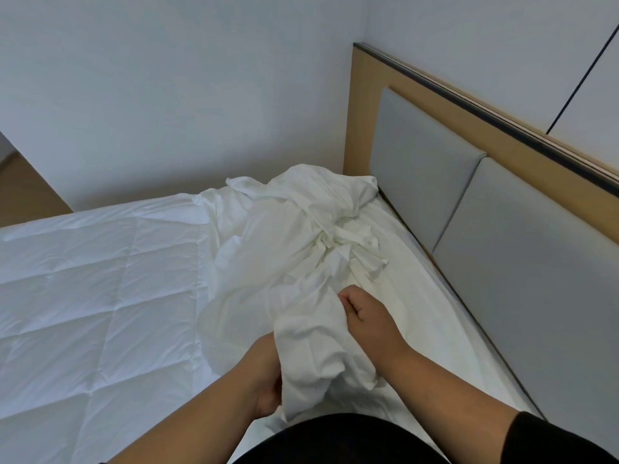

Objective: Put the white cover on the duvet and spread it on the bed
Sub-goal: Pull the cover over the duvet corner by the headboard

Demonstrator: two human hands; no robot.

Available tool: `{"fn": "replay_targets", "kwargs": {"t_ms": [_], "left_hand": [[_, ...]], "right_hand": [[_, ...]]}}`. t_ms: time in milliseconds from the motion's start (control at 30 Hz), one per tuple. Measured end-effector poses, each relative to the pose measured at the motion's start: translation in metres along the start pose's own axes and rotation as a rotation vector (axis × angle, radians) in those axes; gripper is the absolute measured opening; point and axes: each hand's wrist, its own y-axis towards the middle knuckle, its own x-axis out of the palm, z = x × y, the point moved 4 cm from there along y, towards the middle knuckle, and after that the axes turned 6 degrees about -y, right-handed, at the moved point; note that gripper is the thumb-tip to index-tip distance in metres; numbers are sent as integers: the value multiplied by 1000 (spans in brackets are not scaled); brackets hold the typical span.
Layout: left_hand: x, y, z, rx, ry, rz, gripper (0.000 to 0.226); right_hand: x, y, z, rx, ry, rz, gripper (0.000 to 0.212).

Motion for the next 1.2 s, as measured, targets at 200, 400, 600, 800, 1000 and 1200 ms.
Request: {"fn": "replay_targets", "kwargs": {"t_ms": [200, 400, 600, 800, 1000, 1200], "left_hand": [[8, 17, 9, 69, 73, -10, 28], [21, 15, 33, 240, 138, 148, 25], [19, 22, 56, 388, 512, 94, 21], [14, 20, 35, 320, 479, -99, 23], [11, 19, 23, 257, 538, -170, 25], [4, 21, 21, 217, 470, -173, 25]], "right_hand": [[-29, -22, -18, 4, 51, 102, 27], [-70, -83, -109, -148, 334, 33, 29], [-60, -88, -64, 187, 572, -219, 29], [-51, -56, 69, 955, 490, -122, 65], [-29, -41, 134, 1137, 621, -96, 48], [-60, 50, 52, 953, 850, 246, 17]]}}
